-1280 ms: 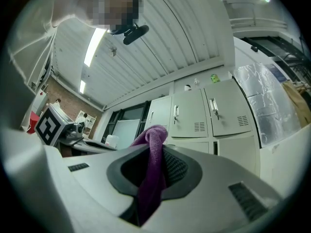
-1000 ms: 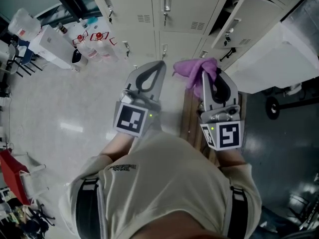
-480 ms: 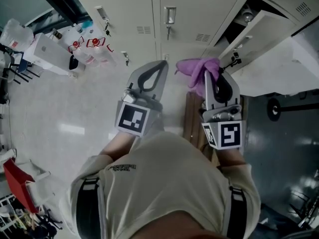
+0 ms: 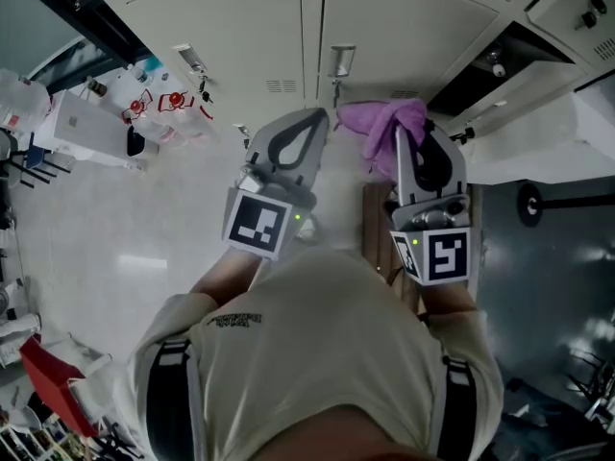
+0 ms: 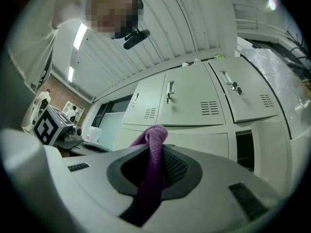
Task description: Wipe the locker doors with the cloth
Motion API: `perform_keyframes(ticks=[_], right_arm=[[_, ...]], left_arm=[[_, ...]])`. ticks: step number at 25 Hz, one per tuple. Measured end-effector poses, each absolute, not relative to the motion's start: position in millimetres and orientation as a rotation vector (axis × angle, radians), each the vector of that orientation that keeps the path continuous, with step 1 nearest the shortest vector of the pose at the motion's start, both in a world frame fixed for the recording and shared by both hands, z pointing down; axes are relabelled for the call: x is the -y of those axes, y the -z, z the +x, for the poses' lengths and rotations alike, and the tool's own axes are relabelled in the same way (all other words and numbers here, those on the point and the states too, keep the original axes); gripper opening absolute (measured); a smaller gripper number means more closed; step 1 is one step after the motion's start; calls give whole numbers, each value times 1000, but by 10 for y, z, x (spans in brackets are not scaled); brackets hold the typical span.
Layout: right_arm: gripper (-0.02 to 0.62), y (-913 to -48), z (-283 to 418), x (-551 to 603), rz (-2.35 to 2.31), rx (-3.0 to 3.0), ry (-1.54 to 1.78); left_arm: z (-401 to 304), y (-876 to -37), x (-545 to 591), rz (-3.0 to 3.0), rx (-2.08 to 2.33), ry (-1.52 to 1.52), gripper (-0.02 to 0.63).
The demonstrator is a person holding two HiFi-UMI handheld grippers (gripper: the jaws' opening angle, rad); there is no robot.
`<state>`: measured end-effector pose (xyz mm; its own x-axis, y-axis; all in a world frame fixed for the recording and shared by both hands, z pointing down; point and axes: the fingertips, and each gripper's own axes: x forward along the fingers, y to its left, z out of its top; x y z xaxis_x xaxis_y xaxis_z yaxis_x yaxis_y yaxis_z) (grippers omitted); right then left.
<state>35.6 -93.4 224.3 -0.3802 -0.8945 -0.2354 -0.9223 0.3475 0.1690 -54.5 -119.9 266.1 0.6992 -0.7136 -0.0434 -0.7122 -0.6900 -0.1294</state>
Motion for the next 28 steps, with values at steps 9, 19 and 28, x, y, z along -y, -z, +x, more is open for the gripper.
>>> perform_keyframes(ticks=[9, 19, 28], right_arm=[[52, -2104, 227, 1275, -1711, -2471, -491], [52, -2040, 306, 1458, -1658, -2513, -529], [52, -1964, 171, 1729, -1547, -2567, -543]], left_arm=[[-609, -2527, 1529, -2770, -1109, -43, 2], [-546, -2475, 1640, -2745, -1170, -58, 2], [-605, -2495, 1742, -2712, -1285, -42, 2]])
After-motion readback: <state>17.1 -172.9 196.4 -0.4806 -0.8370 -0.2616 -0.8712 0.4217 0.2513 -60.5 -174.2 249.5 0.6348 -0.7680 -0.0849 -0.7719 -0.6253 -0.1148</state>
